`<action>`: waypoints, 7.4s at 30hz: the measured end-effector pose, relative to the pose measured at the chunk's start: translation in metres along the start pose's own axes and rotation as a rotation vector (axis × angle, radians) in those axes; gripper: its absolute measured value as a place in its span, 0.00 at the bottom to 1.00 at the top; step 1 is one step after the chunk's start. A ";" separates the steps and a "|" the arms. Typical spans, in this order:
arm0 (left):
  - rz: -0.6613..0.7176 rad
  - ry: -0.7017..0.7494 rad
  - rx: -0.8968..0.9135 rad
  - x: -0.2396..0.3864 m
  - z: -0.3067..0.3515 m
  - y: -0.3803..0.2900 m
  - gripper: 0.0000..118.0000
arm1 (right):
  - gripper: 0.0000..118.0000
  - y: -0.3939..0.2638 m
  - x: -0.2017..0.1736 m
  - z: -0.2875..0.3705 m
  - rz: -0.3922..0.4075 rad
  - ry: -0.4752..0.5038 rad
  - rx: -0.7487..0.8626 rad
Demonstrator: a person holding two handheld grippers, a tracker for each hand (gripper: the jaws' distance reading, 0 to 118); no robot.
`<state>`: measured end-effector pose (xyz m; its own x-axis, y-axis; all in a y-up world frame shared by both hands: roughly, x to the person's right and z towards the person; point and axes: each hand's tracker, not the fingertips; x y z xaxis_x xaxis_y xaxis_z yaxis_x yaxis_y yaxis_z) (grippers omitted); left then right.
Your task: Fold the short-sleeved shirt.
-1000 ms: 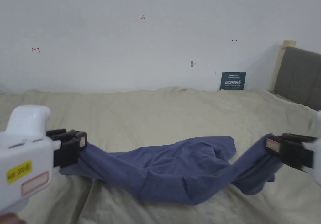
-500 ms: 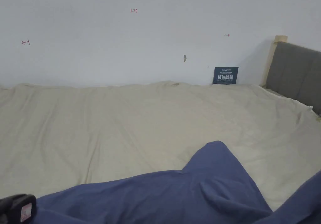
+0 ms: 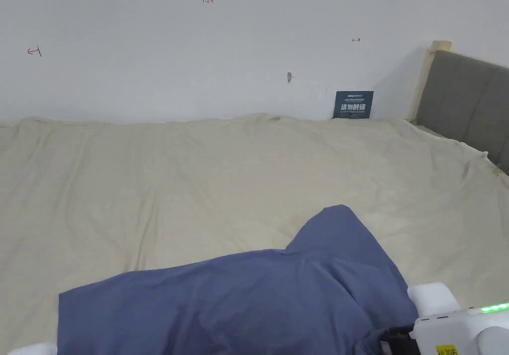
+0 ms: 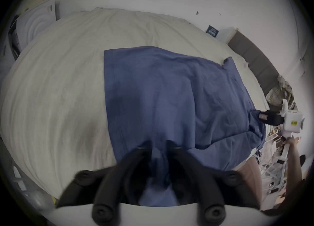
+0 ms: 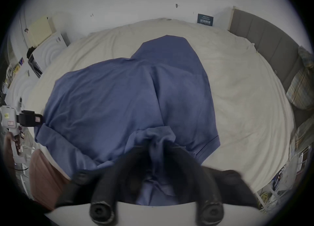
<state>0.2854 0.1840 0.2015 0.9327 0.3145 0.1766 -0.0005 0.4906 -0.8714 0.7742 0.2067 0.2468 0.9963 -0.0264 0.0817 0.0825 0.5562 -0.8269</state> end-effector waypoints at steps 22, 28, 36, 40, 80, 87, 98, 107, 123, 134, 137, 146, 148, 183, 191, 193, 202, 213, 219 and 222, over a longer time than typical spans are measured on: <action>-0.094 -0.051 0.504 0.042 0.124 -0.031 0.00 | 0.00 -0.029 -0.050 0.122 -0.124 0.263 0.581; 0.059 -0.093 0.339 0.009 0.096 0.079 0.00 | 0.00 -0.009 -0.050 0.127 -0.060 0.262 0.621; 0.062 0.159 0.056 -0.049 -0.038 0.184 0.33 | 0.00 -0.003 -0.057 0.112 -0.089 0.297 0.569; 0.101 0.153 0.069 -0.058 -0.062 0.190 0.98 | 0.00 -0.004 -0.054 0.102 -0.084 0.292 0.530; -0.172 0.172 0.045 -0.010 -0.055 0.151 0.04 | 0.87 0.177 0.085 -0.118 -0.235 -0.064 -0.194; -0.178 0.203 0.000 -0.020 -0.063 0.148 0.04 | 0.65 0.184 0.081 -0.141 -0.242 -0.130 -0.174; -0.163 0.231 -0.017 -0.018 -0.069 0.149 0.04 | 0.00 0.187 0.068 -0.108 -0.120 -0.054 -0.084; -0.132 0.145 0.076 -0.008 0.006 0.164 0.04 | 0.00 0.165 0.089 0.026 -0.283 0.212 0.112; -0.226 0.116 0.438 0.059 0.204 0.275 0.04 | 0.00 0.273 0.053 0.237 -0.128 0.169 0.484; -0.165 0.165 0.595 0.068 0.205 0.400 0.04 | 0.00 0.425 0.014 0.230 -0.181 0.081 0.658; -0.152 0.153 0.650 0.068 0.202 0.434 0.04 | 0.00 0.465 0.007 0.229 -0.162 0.043 0.693; -0.144 0.097 0.811 0.068 0.194 0.499 0.04 | 0.00 0.523 -0.007 0.241 -0.128 -0.057 0.841; -0.158 0.094 0.812 0.065 0.182 0.504 0.04 | 0.00 0.523 -0.009 0.233 -0.101 -0.060 0.844; 0.077 -0.082 0.475 -0.026 0.107 0.021 0.04 | 0.00 -0.041 0.059 0.125 -0.282 0.122 0.462; -0.005 -0.052 0.314 -0.012 0.094 -0.038 0.04 | 0.00 -0.084 0.073 0.115 -0.287 0.053 0.345; -0.040 0.015 0.267 -0.012 0.083 -0.047 0.04 | 0.00 -0.088 0.074 0.102 -0.275 0.045 0.302; -0.081 0.095 0.160 -0.024 0.048 -0.067 0.04 | 0.00 -0.104 0.067 0.049 -0.252 -0.022 0.117; 0.018 0.034 0.279 -0.031 0.070 -0.071 1.00 | 0.87 -0.103 0.070 0.080 -0.387 0.042 0.267; -0.019 -0.017 0.400 -0.019 0.119 -0.061 0.96 | 0.82 -0.076 0.018 0.141 -0.275 0.185 0.487; -0.062 -0.019 0.520 -0.006 0.143 -0.067 0.34 | 0.03 -0.073 -0.004 0.152 -0.251 0.200 0.596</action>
<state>0.2285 0.2656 0.3246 0.9300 0.2841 0.2330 -0.1287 0.8458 -0.5178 0.7608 0.2924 0.3911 0.9384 -0.3363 0.0794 0.3425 0.8744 -0.3437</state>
